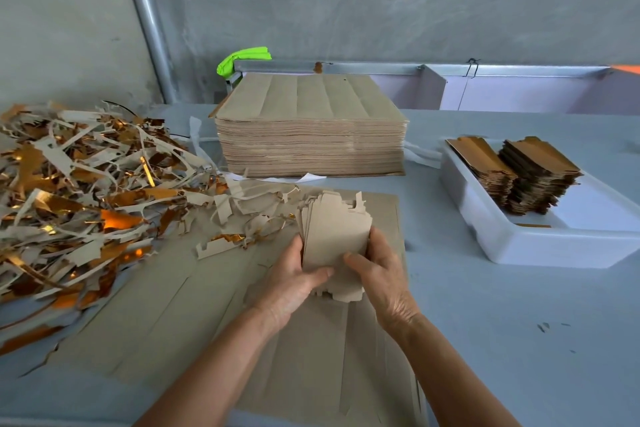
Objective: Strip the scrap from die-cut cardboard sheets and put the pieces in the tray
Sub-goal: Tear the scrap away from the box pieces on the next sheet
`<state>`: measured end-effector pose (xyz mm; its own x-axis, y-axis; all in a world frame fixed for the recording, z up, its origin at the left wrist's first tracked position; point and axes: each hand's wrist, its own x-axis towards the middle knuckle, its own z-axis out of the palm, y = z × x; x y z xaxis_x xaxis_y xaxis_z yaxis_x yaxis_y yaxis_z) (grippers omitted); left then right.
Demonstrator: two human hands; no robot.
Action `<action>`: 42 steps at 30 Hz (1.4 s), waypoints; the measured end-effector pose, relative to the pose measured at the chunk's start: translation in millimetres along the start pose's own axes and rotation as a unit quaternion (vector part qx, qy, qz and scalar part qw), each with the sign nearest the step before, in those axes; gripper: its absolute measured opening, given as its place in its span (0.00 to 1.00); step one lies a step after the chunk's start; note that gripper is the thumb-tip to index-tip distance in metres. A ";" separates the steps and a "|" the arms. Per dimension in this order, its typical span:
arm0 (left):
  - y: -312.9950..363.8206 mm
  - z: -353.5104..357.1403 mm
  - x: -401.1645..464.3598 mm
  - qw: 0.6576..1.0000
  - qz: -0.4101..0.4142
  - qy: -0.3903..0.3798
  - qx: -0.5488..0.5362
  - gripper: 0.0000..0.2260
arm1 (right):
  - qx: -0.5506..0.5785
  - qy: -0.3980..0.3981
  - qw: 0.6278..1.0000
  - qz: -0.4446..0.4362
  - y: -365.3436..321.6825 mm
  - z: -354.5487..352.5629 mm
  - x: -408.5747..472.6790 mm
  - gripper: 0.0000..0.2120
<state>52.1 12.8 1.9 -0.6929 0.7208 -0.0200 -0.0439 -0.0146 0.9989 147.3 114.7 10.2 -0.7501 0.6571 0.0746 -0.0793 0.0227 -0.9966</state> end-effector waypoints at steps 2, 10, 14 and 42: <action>-1.3 0.7 0.3 1.000 0.003 0.013 -0.024 0.22 | 0.001 -0.009 1.000 -0.011 -2.7 0.3 0.4 0.14; 30.0 -1.8 6.2 0.987 0.097 0.117 0.053 0.26 | -0.115 0.004 0.991 -0.071 -12.1 -1.6 2.5 0.10; 76.0 -4.9 15.7 0.930 0.271 0.122 0.216 0.14 | -0.218 -0.015 0.967 -0.128 -20.6 4.6 0.7 0.08; 74.2 -93.7 36.0 0.869 0.205 0.398 0.212 0.05 | 0.016 0.005 1.000 0.024 -17.5 -2.3 6.1 0.14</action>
<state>-43.6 -27.3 71.3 -0.8734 0.0060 0.4869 0.4761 0.2202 0.8514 145.6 120.1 28.0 -0.7470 0.6643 0.0260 -0.0640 -0.0330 -0.9974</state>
